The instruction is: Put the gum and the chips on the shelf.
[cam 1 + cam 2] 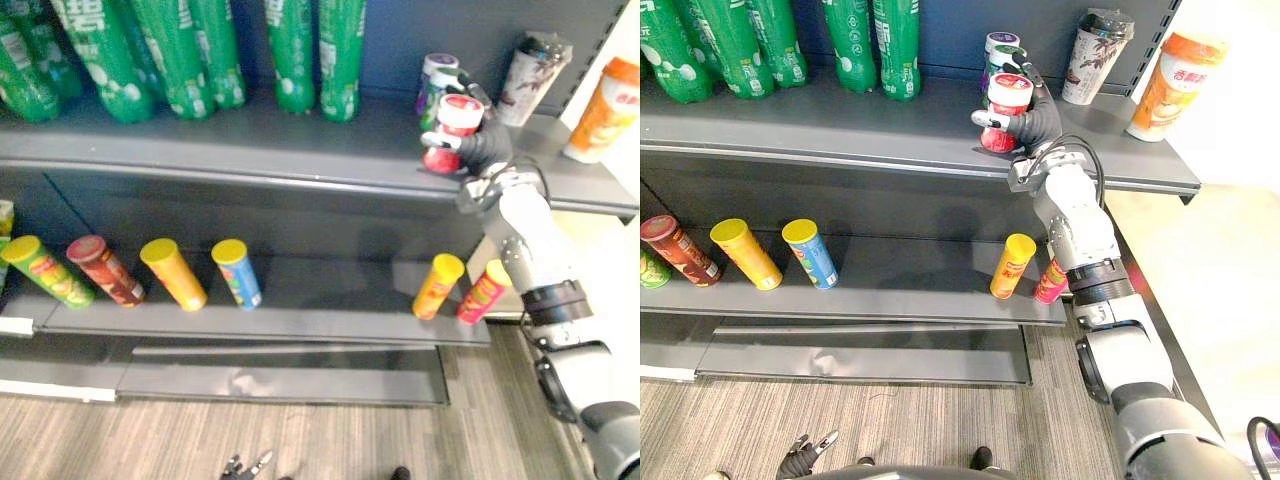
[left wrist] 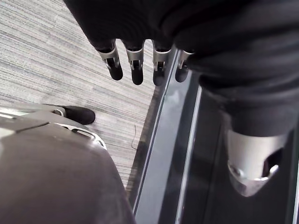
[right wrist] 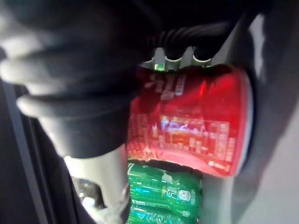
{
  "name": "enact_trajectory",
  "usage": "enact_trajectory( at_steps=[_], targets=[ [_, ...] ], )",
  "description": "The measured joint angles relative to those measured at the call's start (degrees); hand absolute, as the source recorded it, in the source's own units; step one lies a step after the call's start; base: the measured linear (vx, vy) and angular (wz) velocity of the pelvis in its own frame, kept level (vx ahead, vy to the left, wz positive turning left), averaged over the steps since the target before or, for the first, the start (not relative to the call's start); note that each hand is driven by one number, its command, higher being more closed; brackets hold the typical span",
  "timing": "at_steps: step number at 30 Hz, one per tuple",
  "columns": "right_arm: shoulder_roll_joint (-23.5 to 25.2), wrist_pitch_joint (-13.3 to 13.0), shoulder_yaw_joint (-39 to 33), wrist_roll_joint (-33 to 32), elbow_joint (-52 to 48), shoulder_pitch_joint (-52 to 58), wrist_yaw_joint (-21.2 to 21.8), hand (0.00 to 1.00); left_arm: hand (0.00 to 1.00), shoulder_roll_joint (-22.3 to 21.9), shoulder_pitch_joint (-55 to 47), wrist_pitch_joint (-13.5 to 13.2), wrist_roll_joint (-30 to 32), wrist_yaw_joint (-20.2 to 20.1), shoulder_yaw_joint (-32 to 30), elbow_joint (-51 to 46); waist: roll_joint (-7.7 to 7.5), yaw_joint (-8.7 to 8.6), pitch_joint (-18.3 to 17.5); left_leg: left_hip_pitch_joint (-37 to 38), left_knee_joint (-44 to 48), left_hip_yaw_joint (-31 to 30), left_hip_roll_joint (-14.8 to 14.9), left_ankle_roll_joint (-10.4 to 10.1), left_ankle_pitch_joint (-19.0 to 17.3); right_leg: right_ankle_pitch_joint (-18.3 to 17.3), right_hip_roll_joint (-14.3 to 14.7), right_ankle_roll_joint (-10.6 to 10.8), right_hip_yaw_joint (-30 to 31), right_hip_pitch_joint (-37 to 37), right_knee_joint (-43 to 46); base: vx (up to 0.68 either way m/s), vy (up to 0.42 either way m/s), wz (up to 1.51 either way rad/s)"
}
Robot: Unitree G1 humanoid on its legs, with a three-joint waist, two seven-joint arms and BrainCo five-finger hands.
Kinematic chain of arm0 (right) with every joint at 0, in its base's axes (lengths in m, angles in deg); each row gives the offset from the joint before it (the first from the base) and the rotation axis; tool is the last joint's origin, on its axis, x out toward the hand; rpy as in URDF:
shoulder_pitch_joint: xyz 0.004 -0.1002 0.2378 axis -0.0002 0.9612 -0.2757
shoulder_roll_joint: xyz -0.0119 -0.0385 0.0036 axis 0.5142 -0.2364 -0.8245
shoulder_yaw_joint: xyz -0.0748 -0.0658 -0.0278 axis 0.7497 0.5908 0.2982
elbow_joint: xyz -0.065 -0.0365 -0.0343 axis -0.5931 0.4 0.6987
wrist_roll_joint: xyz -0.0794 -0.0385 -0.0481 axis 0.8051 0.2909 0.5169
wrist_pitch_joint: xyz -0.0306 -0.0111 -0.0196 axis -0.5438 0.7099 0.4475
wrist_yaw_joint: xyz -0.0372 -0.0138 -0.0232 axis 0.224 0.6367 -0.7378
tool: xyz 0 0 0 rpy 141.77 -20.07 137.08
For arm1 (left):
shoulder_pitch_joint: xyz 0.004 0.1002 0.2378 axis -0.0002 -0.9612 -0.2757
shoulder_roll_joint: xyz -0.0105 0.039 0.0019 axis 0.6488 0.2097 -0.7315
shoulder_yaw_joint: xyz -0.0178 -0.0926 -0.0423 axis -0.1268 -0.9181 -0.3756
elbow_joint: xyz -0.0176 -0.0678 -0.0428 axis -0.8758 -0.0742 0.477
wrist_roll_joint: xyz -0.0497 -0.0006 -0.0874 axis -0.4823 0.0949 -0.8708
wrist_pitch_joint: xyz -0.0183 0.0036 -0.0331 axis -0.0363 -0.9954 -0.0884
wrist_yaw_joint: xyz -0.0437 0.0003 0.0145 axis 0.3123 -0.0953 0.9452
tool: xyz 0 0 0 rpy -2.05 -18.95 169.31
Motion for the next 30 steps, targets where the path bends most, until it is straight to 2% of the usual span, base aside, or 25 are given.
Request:
enact_trajectory(
  at_steps=[18, 24, 30],
  targets=[
    [-0.47, -1.21, -0.04, -0.10, -0.78, 0.37, 1.40, 0.00, 0.00, 1.13, -0.20, 0.02, 0.04, -0.13, 1.68, -0.80, -0.44, -0.14, 0.44, 0.44, 0.01, 1.29, 0.23, 0.02, 0.00, 0.12, 0.30, 0.06, 1.69, -0.27, -0.03, 0.00, -0.001, -0.03],
    [-3.55, 0.01, -0.13, -0.10, -8.26, 4.99, 4.59, 0.00, 0.00, 1.27, -0.43, 0.00, 0.12, -0.15, 1.63, -0.72, -0.35, -0.85, 0.52, 1.03, 0.05, 2.58, 0.52, -0.16, -0.13, 0.15, 0.79, 0.04, 2.91, -0.57, 0.02, 0.01, -0.005, -0.10],
    [-5.74, 0.57, -1.83, -0.91, -15.67, 8.84, 5.64, 0.00, 0.00, 1.35, -0.20, -0.17, 0.12, -0.19, 1.38, 0.56, -0.34, -1.98, 0.55, 1.07, 0.09, 3.73, 0.67, -0.27, -0.26, 0.42, 1.07, -0.15, 3.87, -1.58, 0.19, 0.01, -0.005, -0.12]
  ],
)
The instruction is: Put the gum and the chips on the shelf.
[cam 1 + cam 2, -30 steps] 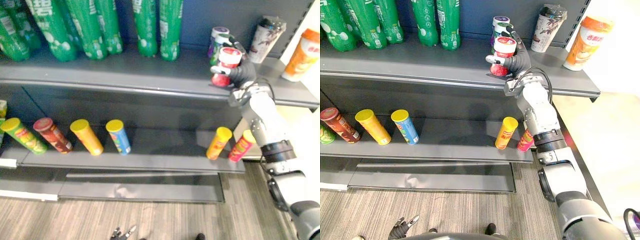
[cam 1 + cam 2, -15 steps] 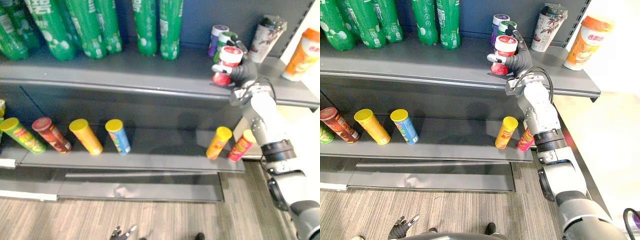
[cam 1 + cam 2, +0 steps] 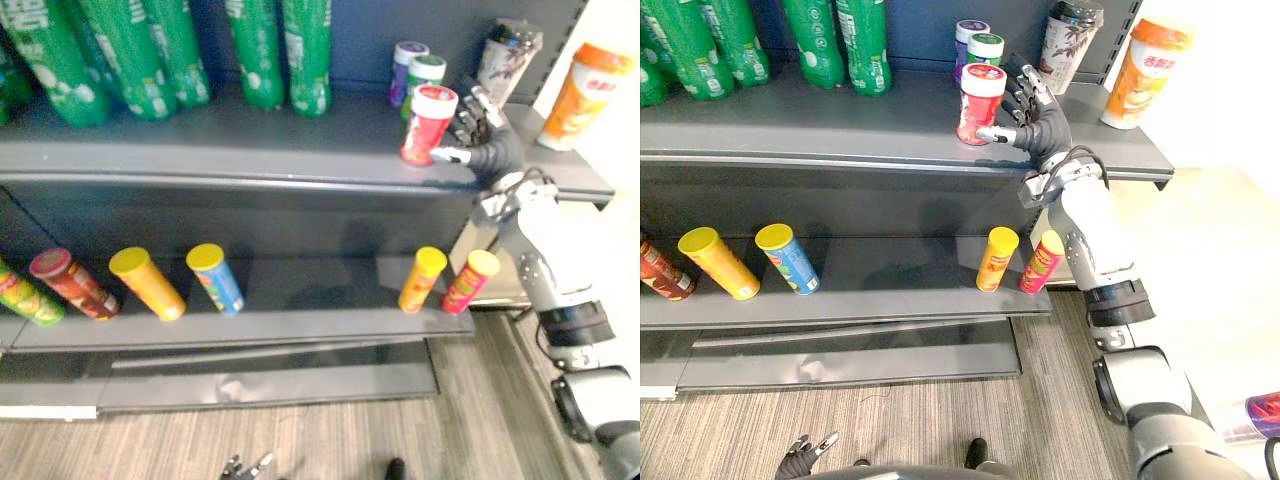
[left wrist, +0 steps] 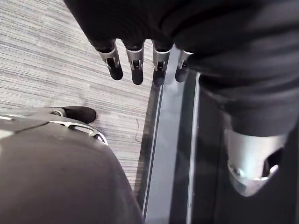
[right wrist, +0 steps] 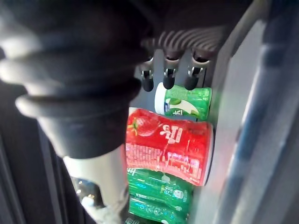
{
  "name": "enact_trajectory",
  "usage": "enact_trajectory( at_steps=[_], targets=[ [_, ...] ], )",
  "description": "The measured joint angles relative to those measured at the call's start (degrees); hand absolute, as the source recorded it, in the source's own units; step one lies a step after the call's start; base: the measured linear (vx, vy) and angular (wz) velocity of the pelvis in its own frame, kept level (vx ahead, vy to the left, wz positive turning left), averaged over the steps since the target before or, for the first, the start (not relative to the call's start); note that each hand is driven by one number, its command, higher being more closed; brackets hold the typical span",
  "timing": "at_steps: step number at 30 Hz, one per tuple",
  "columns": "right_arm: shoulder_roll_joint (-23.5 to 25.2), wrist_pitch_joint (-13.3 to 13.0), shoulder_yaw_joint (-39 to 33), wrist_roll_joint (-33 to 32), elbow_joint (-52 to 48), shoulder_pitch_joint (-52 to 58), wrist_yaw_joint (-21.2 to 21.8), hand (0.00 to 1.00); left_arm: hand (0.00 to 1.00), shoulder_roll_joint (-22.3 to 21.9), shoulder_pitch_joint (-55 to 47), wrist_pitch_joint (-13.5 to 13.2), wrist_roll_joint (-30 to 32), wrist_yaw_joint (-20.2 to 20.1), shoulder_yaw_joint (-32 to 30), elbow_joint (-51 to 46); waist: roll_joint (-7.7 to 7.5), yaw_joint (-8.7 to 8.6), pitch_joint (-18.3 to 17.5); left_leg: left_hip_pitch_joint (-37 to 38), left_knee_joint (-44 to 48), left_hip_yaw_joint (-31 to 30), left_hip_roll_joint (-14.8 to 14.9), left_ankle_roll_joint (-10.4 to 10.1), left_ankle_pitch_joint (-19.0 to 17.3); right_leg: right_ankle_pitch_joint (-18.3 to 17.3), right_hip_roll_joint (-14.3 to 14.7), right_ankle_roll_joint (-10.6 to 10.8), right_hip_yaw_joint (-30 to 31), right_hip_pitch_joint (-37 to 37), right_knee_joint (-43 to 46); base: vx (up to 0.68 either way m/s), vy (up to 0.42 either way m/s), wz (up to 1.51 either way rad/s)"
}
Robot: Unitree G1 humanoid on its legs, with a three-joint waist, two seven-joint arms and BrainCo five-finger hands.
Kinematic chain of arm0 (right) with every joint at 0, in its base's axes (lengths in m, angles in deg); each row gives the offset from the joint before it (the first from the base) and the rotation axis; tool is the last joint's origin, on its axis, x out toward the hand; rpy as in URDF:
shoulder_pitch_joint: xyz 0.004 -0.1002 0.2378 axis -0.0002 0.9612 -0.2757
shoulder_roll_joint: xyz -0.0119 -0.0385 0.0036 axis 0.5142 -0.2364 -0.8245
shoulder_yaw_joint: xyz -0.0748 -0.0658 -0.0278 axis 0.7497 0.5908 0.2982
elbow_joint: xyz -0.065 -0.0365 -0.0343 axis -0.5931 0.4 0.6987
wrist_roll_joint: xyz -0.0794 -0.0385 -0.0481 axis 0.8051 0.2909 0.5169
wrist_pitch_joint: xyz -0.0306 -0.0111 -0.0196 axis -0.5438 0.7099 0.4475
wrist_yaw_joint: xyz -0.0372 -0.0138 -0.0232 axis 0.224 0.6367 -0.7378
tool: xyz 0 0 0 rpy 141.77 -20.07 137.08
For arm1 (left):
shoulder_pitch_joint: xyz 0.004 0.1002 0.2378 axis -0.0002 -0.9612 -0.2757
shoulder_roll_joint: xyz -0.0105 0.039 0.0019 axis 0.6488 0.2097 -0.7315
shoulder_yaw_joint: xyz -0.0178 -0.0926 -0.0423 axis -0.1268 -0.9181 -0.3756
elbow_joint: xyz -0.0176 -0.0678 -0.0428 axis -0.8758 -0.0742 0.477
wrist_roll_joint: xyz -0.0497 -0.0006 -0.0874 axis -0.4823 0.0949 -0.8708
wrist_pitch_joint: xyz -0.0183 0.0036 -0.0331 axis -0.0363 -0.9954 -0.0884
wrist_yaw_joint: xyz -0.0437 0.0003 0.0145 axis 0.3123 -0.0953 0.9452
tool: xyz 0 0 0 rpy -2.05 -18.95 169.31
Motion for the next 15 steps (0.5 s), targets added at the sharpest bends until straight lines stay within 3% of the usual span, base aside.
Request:
enact_trajectory(
  at_steps=[5, 11, 15],
  targets=[
    [-4.47, -0.90, -4.43, -0.16, -7.25, 0.61, -0.11, 0.00, 0.00, -0.05, -0.34, -0.03, 0.01, 0.02, -0.80, 0.63, -0.01, -1.44, -0.01, 0.56, 0.21, 1.20, 0.32, -0.20, -0.14, 0.14, 0.52, -0.18, 1.34, -0.19, -0.01, 0.01, -0.008, -0.12],
    [-8.02, -5.71, -12.04, -1.39, -15.14, 2.65, -3.10, 0.00, 0.00, -0.04, -0.41, -0.27, 0.01, 0.08, -0.84, 0.96, 0.01, -2.05, -0.06, 1.08, -0.09, 3.68, 0.83, -0.54, -0.40, 0.24, 1.28, -0.30, 2.98, -0.87, -0.05, -0.02, -0.016, -0.20],
    [-8.32, -7.30, -17.32, -2.02, -19.49, 9.82, -3.79, 0.00, 0.00, -0.01, -0.44, -0.84, -0.01, 0.08, -1.32, 1.92, -0.15, -3.40, -0.34, 1.42, -0.02, 4.18, 0.79, -0.62, -0.46, 0.25, 1.38, -0.31, 3.75, -0.88, -0.03, 0.00, -0.004, -0.06]
  ],
)
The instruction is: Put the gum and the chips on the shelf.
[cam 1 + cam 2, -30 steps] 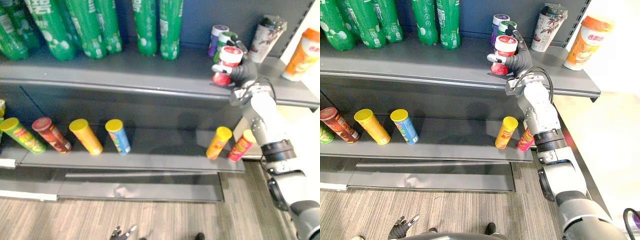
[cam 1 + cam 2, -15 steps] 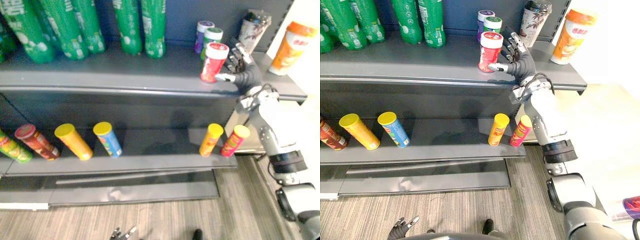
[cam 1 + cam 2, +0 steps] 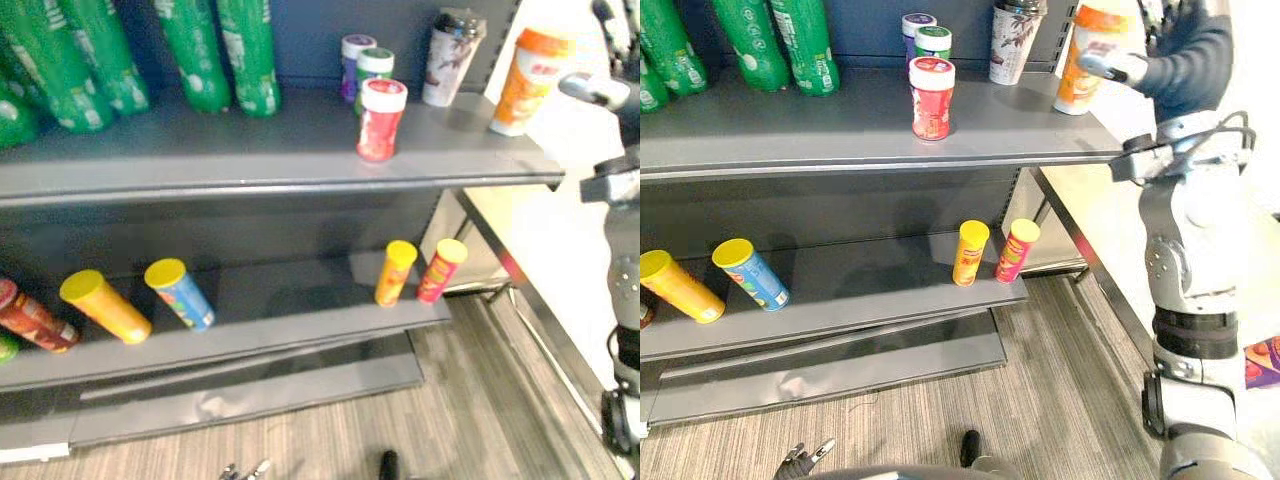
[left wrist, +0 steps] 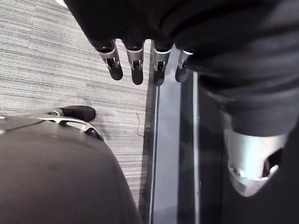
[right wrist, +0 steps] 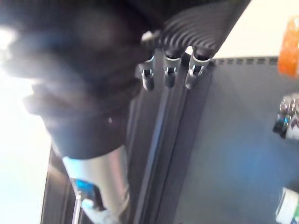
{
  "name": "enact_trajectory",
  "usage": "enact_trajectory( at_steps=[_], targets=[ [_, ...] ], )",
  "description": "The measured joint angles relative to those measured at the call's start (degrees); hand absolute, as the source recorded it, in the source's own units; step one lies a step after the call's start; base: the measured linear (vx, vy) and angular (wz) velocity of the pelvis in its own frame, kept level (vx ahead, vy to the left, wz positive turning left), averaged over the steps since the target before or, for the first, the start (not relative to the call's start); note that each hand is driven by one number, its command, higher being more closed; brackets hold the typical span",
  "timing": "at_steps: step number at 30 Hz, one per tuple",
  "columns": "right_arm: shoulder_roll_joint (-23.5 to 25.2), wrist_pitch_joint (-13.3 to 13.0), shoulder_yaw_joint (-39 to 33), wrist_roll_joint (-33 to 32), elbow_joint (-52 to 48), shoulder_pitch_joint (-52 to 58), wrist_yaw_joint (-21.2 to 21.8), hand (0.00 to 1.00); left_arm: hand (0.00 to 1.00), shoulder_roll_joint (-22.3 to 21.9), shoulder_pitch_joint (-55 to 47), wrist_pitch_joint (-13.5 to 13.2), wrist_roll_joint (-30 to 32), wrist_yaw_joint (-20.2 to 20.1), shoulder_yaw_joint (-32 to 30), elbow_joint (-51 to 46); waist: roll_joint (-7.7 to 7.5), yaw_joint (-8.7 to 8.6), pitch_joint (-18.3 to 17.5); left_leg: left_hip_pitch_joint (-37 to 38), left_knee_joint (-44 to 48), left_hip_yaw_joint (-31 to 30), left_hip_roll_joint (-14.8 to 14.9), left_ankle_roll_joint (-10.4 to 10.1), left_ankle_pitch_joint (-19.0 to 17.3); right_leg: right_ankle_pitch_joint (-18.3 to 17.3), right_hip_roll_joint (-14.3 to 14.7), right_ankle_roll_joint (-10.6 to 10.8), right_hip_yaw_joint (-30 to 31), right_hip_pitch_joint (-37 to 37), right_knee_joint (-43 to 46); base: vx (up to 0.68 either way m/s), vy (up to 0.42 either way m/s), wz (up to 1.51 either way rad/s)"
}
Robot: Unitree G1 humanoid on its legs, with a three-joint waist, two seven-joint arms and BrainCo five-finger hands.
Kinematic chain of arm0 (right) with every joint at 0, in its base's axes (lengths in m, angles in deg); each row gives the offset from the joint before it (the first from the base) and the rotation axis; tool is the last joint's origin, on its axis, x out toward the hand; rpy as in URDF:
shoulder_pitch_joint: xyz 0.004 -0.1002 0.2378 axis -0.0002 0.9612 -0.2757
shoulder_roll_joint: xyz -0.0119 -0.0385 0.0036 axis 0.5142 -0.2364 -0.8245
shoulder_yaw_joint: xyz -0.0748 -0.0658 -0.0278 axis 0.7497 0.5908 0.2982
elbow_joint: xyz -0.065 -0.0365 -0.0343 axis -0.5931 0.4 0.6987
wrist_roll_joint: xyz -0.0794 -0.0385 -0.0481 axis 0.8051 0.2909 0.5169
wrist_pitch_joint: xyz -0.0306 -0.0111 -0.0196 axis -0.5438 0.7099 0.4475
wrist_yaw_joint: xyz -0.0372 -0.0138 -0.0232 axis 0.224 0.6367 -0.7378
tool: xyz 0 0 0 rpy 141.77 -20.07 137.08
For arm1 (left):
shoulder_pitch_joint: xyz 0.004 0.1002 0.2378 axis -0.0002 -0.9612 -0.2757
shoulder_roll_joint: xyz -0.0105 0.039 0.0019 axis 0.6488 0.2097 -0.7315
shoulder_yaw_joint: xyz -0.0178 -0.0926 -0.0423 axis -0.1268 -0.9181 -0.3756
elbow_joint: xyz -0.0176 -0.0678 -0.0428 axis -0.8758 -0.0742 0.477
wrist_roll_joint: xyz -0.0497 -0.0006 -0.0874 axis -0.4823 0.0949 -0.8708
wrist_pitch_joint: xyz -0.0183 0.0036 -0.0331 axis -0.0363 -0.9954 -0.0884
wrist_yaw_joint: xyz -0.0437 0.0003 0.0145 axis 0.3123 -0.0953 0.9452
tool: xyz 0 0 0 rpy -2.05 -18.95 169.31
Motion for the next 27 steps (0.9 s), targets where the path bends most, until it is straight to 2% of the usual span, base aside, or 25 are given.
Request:
enact_trajectory(
  at_steps=[4, 6, 9, 12, 14, 16, 19, 21, 27],
  targets=[
    [1.65, 0.26, -1.56, -1.78, -4.83, 13.30, 4.35, 0.00, 0.00, -0.28, -0.25, -0.79, -0.09, 0.02, -0.79, 1.24, 0.09, -0.91, -0.80, 0.25, -0.03, 1.26, 0.14, -0.18, -0.32, -0.01, 0.36, 0.01, 0.97, -0.34, -0.08, 0.00, -0.008, -0.17],
    [6.36, 0.59, -1.62, -3.28, -6.15, 23.51, 8.46, 0.00, 0.00, -0.50, -0.85, -1.04, -0.19, -0.06, -1.53, 1.22, 0.24, -1.30, -1.18, 0.49, -0.03, 1.92, 0.22, -0.34, -0.55, -0.02, 0.60, 0.02, 1.71, -0.56, -0.05, -0.01, -0.008, -0.17],
    [11.59, 2.23, -1.05, -5.65, -5.68, 33.12, 12.22, 0.00, 0.00, -1.07, -1.39, -1.72, -0.70, -0.79, -2.08, 1.20, 0.40, -1.52, -1.33, 0.51, -0.04, 2.66, 0.15, -0.35, -0.69, -0.03, 0.63, 0.04, 2.29, -0.95, 0.03, 0.00, -0.002, -0.12],
    [17.13, 3.97, 5.63, -6.19, -1.55, 41.64, 15.62, 0.00, 0.00, -1.05, -2.18, -2.11, -2.79, -2.30, -2.14, 1.16, 0.58, -2.58, -1.48, 0.56, 0.26, 2.72, 0.11, -0.36, -0.83, -0.05, 0.59, 0.07, 2.28, -0.93, 0.05, 0.00, 0.000, 0.00],
    [20.30, 6.70, 13.04, -6.21, 5.78, 46.56, 17.48, 0.00, 0.00, -1.04, -2.19, -1.97, -5.39, -2.29, -1.14, 1.18, 0.95, -2.63, -1.67, 0.55, 0.26, 2.75, -0.03, -0.25, -0.96, -0.07, 0.42, 0.09, 2.28, -0.93, 0.04, 0.00, 0.000, 0.00],
    [22.26, 8.03, 17.56, -5.90, 12.74, 48.88, 18.45, 0.00, 0.00, -1.07, -2.19, -1.91, -5.73, -2.29, -0.36, 1.19, 1.45, -2.58, -1.92, 0.52, 0.27, 2.72, -0.07, -0.18, -1.10, -0.09, 0.26, 0.13, 2.20, -0.92, 0.04, 0.00, 0.000, 0.02],
    [23.65, 7.92, 21.44, -3.78, 22.59, 50.15, 18.61, 0.00, 0.00, -1.13, -2.16, -1.59, -5.79, -2.29, 0.76, 1.20, 2.43, -2.57, -2.11, 0.42, 0.27, 2.45, -0.27, 0.08, -1.44, -0.14, -0.21, 0.18, 1.89, -0.83, 0.07, 0.00, 0.003, 0.05],
    [24.19, 7.12, 21.43, -3.31, 28.86, 50.05, 17.72, 0.00, 0.00, -1.12, -2.14, -1.53, -5.88, -2.28, 1.75, 1.20, 2.85, -2.53, -2.33, 0.42, 0.27, 2.15, -0.47, 0.21, -1.51, -0.15, -0.46, 0.20, 1.60, -0.72, 0.16, 0.00, 0.007, 0.09],
    [26.97, 4.61, 21.42, 3.48, 48.84, 46.71, 10.31, 0.00, 0.00, -1.13, -1.69, -0.67, -7.95, -1.97, 2.45, 1.21, 3.17, -2.09, -2.43, 0.23, 0.28, -0.46, -0.96, 0.35, -1.47, -0.55, -1.05, 0.49, -0.49, 0.27, 0.27, 0.00, -0.004, 0.17]
  ],
)
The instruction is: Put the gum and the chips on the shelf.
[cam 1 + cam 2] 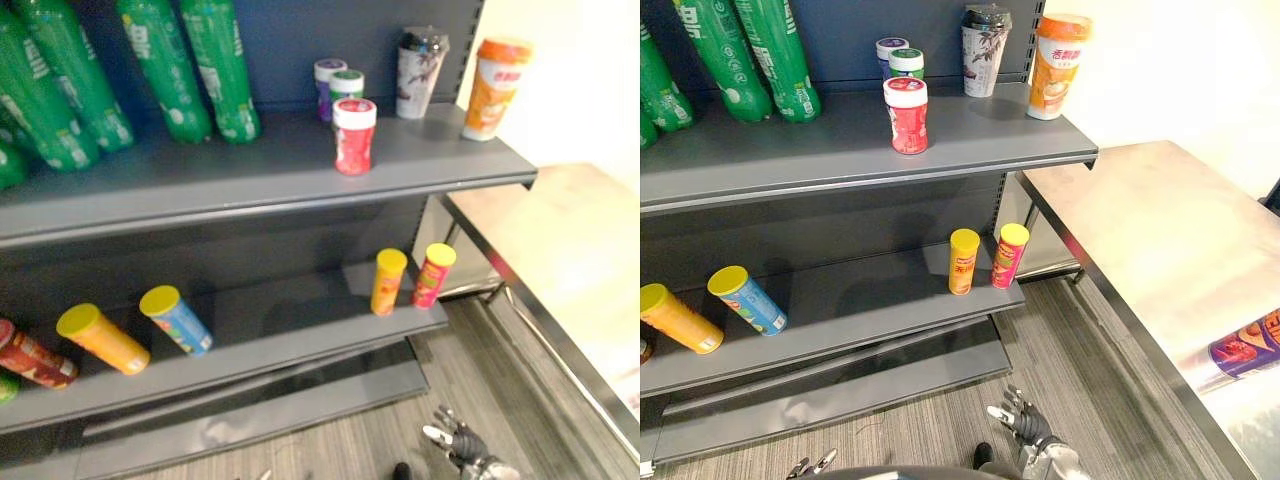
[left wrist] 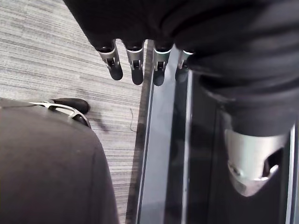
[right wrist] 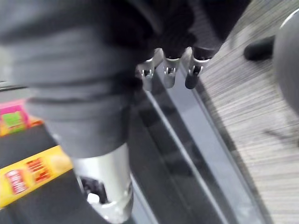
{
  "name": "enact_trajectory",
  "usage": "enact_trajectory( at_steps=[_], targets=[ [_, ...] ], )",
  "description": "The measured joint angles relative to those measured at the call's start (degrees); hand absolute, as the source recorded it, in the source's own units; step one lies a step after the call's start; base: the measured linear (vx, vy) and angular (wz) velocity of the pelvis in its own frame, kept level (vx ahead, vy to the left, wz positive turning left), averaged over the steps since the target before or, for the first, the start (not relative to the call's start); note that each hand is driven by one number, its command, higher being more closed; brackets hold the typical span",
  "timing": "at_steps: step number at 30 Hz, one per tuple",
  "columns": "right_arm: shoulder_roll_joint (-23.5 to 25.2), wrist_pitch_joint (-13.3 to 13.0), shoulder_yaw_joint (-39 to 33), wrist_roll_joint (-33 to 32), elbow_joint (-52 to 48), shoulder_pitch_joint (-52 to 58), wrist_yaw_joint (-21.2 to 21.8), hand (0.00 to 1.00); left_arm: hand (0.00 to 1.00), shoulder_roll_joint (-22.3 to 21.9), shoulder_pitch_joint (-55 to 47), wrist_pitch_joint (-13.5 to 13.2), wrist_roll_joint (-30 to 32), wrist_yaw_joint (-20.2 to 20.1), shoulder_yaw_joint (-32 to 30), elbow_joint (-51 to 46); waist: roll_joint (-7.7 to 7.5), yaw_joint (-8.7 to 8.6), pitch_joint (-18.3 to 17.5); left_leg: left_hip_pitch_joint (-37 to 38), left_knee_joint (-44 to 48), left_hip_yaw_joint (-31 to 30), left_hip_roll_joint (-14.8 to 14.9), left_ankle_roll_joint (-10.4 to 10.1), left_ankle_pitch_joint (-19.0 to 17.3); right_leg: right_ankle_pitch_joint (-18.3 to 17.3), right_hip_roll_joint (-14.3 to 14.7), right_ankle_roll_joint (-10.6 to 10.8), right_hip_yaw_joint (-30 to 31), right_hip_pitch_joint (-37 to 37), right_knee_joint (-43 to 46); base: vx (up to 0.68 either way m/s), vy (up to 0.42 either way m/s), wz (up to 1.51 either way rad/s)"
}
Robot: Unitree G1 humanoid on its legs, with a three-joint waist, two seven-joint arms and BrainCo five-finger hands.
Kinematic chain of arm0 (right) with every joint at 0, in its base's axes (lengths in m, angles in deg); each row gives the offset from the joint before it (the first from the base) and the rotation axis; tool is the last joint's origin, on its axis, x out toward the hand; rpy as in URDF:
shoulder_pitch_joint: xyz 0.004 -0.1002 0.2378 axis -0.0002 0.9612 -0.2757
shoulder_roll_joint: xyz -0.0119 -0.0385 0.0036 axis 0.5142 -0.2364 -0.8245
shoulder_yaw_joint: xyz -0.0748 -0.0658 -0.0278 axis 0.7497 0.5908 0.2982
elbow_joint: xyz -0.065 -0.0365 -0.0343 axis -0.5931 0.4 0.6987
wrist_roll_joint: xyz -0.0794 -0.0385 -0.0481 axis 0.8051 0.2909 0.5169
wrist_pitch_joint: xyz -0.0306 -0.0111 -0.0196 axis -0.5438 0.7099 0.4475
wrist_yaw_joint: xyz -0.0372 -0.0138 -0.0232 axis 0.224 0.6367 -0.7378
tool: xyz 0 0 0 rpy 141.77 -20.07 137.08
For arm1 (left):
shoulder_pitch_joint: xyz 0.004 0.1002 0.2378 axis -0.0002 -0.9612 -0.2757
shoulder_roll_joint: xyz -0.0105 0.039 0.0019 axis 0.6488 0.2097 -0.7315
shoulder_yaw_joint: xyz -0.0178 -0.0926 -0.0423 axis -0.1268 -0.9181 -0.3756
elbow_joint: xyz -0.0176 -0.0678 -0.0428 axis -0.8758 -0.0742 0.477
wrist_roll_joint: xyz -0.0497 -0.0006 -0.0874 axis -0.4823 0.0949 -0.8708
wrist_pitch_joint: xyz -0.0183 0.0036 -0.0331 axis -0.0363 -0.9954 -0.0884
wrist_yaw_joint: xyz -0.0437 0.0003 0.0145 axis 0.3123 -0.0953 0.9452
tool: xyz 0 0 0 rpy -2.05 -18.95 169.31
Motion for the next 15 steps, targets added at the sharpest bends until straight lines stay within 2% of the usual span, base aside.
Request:
enact_trajectory(
  at_steps=[2, 4, 6, 8, 10, 15],
  targets=[
    [0.50, -2.37, -0.02, 3.51, 4.46, -0.74, -0.79, 0.00, 0.00, 0.00, 0.21, 0.29, 0.00, 0.22, 0.40, -0.01, 0.22, 0.14, -0.03, -0.30, 0.00, -0.49, -0.11, 0.13, 0.11, -0.12, -0.29, 0.07, -0.81, 0.19, 0.05, 0.00, -0.006, 0.24],
    [0.63, -6.05, -0.15, 6.33, 9.72, -1.50, -1.62, 0.00, 0.00, -0.39, 0.67, 0.56, 0.02, 0.37, 0.40, 0.01, 0.68, 0.94, -0.02, -0.59, 0.00, -1.60, -0.42, 0.30, 0.22, -0.19, -0.79, 0.18, -1.70, 0.50, 0.10, 0.00, 0.003, 0.25],
    [1.19, -8.50, -2.22, 7.08, 14.23, -2.63, -3.02, 0.00, 0.00, -0.71, 0.67, 0.60, 0.04, 0.36, 0.37, 0.04, 1.04, 1.02, 0.01, -0.54, 0.00, -2.42, -0.63, 0.40, 0.28, -0.42, -1.10, 0.44, -2.39, 0.98, 0.22, 0.00, 0.007, 0.24],
    [2.74, -11.09, -7.72, 8.43, 21.47, -4.97, -5.60, 0.00, 0.00, -0.86, 0.69, 0.68, 0.01, 0.29, 0.35, 0.17, 1.26, 1.07, -0.02, -0.45, 0.00, -3.23, -0.74, 0.51, 0.36, -0.96, -1.39, 0.51, -3.31, 1.30, 0.84, 0.00, -0.001, 0.20],
    [2.91, -11.71, -10.35, 8.43, 24.91, -5.58, -7.27, 0.00, 0.00, -0.91, 0.83, 0.63, -0.01, 0.25, 0.33, 0.78, 1.33, 1.11, 0.01, -0.11, 0.00, -3.51, -0.75, 0.51, 0.35, -1.07, -1.46, 0.59, -3.64, 1.90, 0.81, 0.01, -0.002, 0.10],
    [3.67, -11.21, -14.02, 8.43, 28.23, -3.97, -10.60, 0.00, 0.00, -1.34, 1.90, 0.36, -0.06, 0.15, 0.21, 3.65, 1.52, 1.05, 0.23, 0.36, -0.01, -3.51, -0.77, 0.51, 0.32, -1.28, -1.47, 0.77, -3.66, 2.32, 0.80, 0.00, 0.000, 0.01]
  ],
)
